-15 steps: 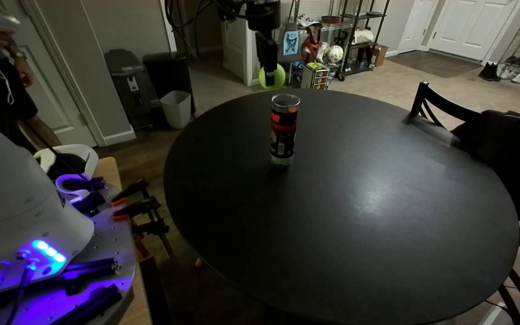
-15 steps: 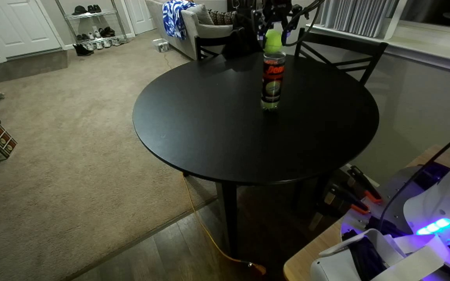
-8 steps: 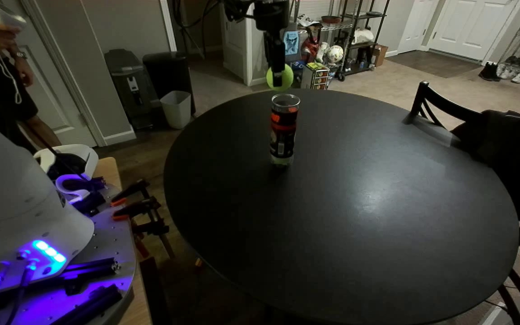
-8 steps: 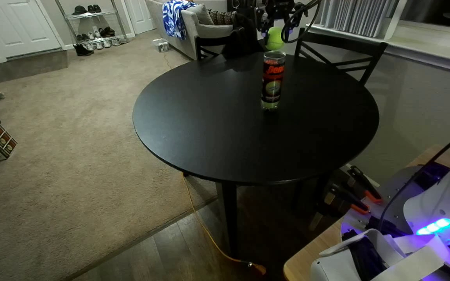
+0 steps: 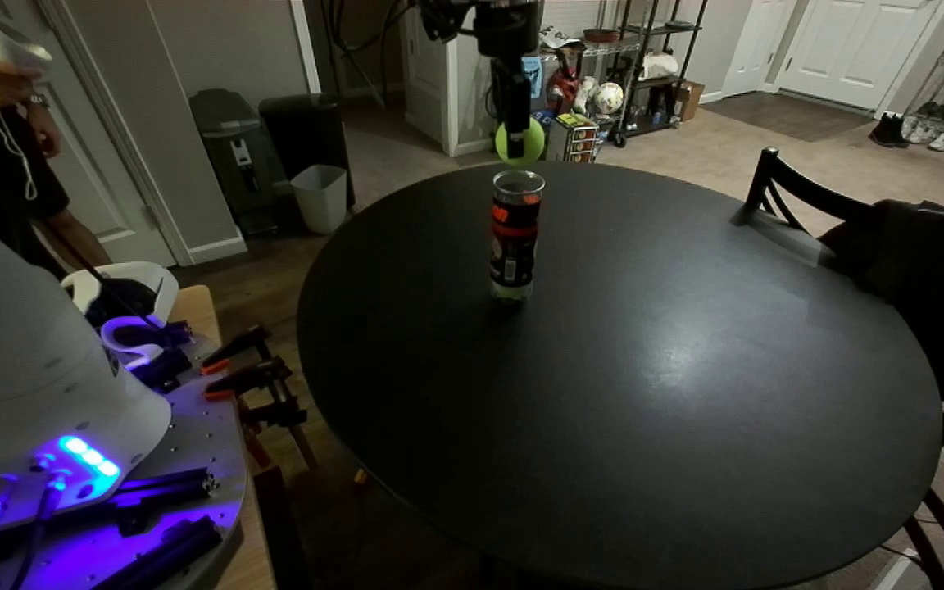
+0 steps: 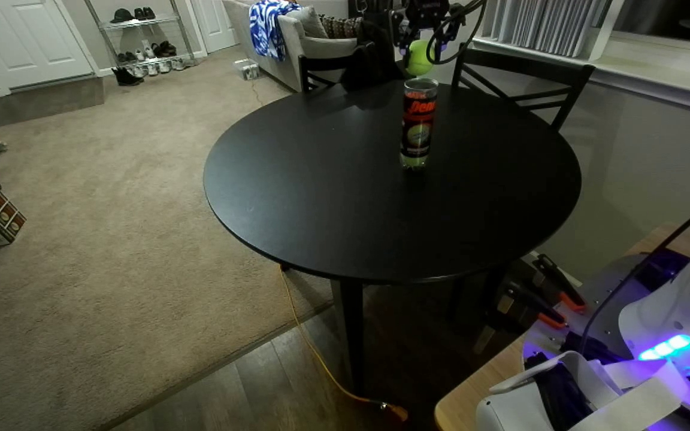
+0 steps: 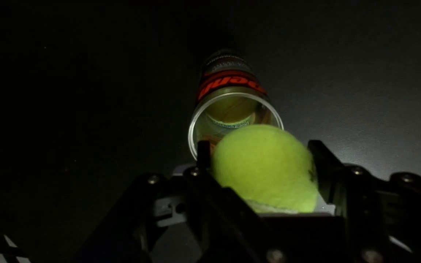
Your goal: Put the tennis ball in the black container.
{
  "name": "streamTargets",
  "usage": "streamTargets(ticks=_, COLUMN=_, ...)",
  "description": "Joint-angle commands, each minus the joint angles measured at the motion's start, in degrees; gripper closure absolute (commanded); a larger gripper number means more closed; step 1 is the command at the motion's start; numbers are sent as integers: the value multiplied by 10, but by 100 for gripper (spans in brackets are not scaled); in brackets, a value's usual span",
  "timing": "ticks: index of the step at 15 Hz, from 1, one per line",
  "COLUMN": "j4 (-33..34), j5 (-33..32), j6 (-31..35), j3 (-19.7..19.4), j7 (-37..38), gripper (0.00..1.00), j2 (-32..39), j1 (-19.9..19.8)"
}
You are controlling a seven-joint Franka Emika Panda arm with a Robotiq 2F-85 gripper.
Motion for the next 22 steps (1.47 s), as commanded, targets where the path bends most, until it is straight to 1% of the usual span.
streamTargets(ticks=1, j4=10, j5=12, j6=-4, j3=-1, j7=2, gripper=59, j2=12, j1=-8)
streamTargets(ticks=2, j4=10, j5=13, j6=-3, j3=-2, j7=3, gripper=59, j2=14, j1=-8)
streamTargets(ticks=3, j4=10, j5=14, j6=-5, j3=-3, j7=2, gripper=9, j2=15, j1=-9)
streamTargets(ticks=4, j4=10, j5=14, j6=-4, j3=-4, j7=4, gripper=8, j2=16, j1=-8)
streamTargets(ticks=6, j4=10, j5=13, j6=-4, j3=-5, j7=6, gripper=1, j2=17, j1=-7)
streamTargets(ticks=7, j4=11, j5=13, j6=-4, j3=-6, j7=6, gripper=0, j2=17, j1=-7)
streamTargets(ticks=10, j4=12, j5=12, j6=-4, j3=-5, j7=7, gripper=0, j2=16, j1=-6)
streamTargets(ticks=13, j4=-1, j5=15, j6=5, j3=-1, j7=-3, gripper=0, j2=9, j1=-2)
streamTargets(ticks=14, j4=8, j5=4, j6=-1, j3=-3, j7=0, gripper=0, j2=16, j1=-4)
streamTargets(ticks=22, j4=8, j5=3, j6=-1, j3=-2, j7=0, gripper=0, j2=16, j1=-3)
